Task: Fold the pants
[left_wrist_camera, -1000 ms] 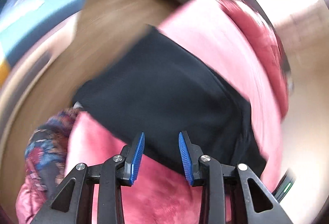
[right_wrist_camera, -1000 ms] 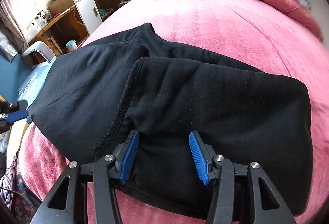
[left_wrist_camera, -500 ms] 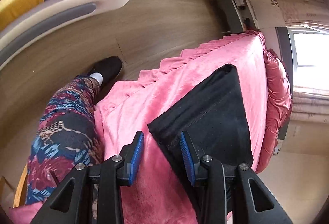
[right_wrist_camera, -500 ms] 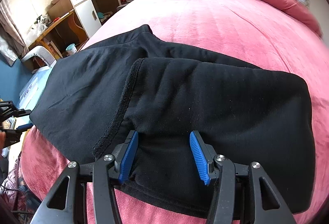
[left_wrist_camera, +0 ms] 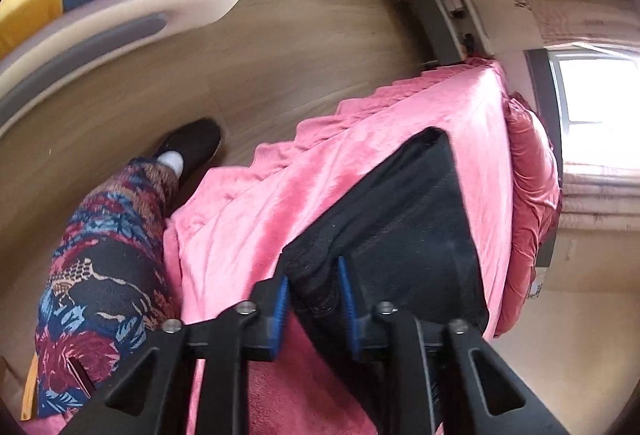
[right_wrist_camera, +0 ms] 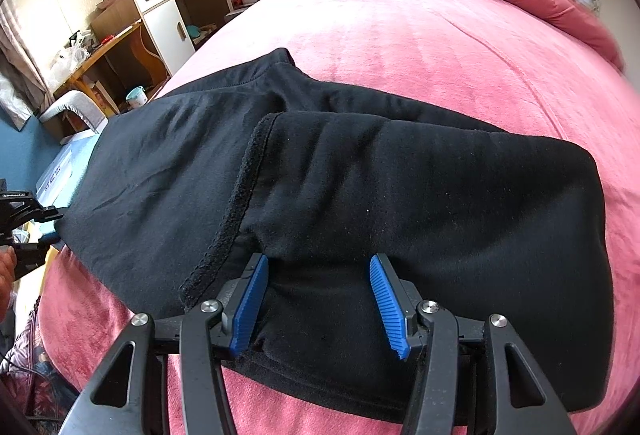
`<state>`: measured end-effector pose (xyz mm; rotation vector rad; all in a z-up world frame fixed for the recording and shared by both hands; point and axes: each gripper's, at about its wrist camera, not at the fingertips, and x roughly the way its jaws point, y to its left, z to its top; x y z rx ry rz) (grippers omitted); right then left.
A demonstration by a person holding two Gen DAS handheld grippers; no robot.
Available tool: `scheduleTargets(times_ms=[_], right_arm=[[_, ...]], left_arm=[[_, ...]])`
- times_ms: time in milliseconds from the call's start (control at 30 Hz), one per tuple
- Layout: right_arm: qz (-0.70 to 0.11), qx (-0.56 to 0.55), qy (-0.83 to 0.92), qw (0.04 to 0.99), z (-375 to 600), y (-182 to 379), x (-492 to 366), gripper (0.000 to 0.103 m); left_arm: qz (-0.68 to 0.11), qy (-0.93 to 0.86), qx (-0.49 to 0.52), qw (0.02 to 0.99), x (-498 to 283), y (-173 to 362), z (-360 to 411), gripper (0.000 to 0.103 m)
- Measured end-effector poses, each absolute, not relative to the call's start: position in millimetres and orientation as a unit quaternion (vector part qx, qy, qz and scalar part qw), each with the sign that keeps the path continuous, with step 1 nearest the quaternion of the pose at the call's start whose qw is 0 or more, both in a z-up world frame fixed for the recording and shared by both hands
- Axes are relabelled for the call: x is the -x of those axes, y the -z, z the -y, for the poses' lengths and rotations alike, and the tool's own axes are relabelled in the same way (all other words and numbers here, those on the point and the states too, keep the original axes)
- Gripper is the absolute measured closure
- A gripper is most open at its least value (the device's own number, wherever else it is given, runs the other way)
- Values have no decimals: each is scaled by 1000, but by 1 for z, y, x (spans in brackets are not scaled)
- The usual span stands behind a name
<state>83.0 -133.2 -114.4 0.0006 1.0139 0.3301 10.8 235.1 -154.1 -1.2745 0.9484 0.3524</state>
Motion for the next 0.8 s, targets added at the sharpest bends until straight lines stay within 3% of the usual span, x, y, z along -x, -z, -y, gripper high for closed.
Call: scheduleTargets(times_ms=[67,300,367,433,600,800], right_arm=[[-482,-2,-158,862,134,115,-83,49],[-478,-11,-165,862,138,115,-81,47],[-482,-26,-176,858,144,112,-83,44],[-486,-58,-188,851,154,107,-85,33],[-461,-166,-242,838,181,80,-88,23],[-465,-281,-365,756,175,70,-112,17]], left_arm=[[-412,-150,553,709,-13,140,-231,88],[-357,-5,459,814,-42,64,-178,89],[-356,43,417,835,-51,48,-151,89],[-361,107,366,851,-62,34,-113,89],[-384,199,292,853,-72,31,-48,89],[-411,228,238,850,-73,38,-15,89]])
